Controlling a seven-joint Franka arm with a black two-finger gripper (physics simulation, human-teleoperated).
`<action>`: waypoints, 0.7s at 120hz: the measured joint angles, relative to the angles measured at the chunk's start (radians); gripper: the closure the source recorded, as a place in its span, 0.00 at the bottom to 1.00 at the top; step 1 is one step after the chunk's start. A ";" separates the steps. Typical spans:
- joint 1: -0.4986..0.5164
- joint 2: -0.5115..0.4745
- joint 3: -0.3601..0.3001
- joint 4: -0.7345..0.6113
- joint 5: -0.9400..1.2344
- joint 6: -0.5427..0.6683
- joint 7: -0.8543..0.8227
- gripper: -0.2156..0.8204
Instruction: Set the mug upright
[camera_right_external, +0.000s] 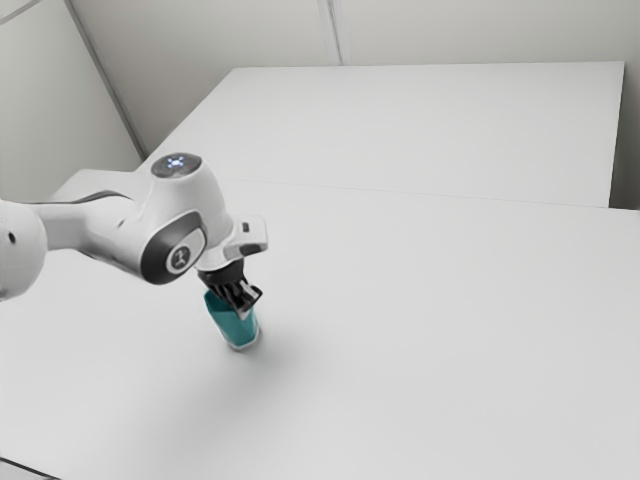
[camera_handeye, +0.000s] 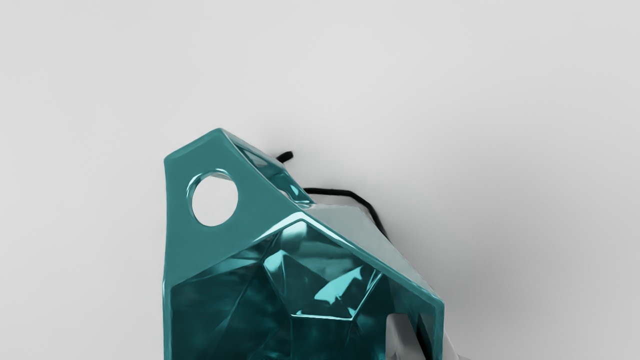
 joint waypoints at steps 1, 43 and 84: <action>0.000 0.002 0.000 0.000 0.000 0.001 -0.001 0.97; -0.006 0.013 0.000 0.000 -0.023 0.011 -0.034 0.63; -0.002 -0.071 -0.019 0.103 -0.092 -0.077 -0.047 0.31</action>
